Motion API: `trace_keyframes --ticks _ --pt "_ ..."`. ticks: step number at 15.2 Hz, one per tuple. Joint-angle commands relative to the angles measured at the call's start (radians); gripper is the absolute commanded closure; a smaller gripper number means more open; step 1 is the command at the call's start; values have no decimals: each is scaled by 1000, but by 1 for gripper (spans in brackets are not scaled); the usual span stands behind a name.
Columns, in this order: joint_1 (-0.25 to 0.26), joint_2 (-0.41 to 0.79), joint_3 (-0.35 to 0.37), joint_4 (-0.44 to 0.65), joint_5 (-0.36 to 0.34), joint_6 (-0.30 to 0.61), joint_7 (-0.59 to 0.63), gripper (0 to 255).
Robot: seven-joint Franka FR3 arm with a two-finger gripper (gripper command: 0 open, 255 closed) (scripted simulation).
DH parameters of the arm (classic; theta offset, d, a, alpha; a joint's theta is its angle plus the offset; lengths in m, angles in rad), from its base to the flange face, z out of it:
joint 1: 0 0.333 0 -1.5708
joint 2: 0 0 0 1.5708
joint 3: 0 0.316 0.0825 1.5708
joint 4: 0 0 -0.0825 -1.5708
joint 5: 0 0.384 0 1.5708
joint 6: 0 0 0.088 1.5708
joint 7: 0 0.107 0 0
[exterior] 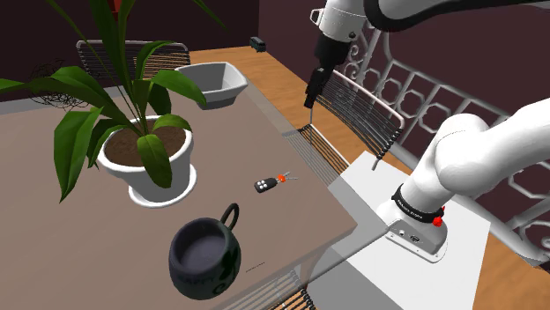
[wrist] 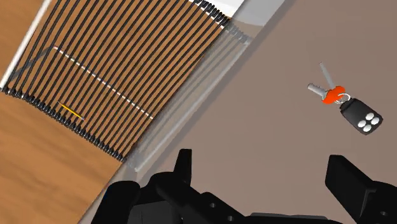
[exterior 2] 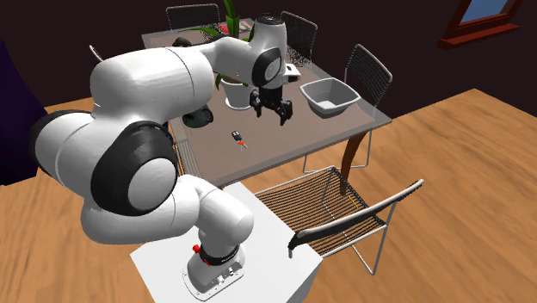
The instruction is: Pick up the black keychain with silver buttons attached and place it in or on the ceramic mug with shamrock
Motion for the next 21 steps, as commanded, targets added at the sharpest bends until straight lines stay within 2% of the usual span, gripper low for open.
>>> trace_keyframes --ticks 1,14,21 --pt "34 28 19 -20 4 47 -40 0" --pt "231 277 164 -118 6 371 -262 0" --pt "231 356 182 -152 -5 482 -261 0"
